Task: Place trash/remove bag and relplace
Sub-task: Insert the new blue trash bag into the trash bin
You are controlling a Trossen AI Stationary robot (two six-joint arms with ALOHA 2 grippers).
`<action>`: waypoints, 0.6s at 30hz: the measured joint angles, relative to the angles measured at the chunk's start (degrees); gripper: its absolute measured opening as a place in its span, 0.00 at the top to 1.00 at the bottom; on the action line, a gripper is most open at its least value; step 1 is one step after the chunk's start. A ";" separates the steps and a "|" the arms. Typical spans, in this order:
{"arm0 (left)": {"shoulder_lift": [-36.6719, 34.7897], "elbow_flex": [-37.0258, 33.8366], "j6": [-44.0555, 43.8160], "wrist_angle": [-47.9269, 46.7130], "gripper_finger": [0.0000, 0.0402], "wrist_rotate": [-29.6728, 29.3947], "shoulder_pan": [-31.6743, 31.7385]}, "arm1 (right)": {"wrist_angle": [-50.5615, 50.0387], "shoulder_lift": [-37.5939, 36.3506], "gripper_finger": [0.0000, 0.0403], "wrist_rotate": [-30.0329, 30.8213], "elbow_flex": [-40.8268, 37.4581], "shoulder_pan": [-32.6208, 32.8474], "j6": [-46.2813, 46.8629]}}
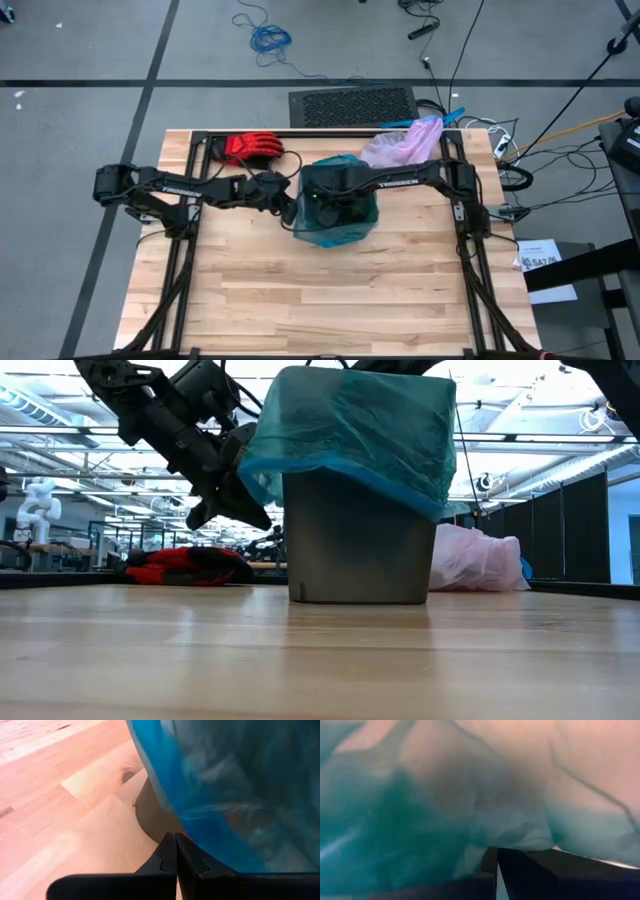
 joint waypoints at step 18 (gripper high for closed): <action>-2.13 -0.02 0.42 -4.50 1.00 -1.99 0.97 | -2.35 -3.26 1.00 0.39 0.09 0.11 3.70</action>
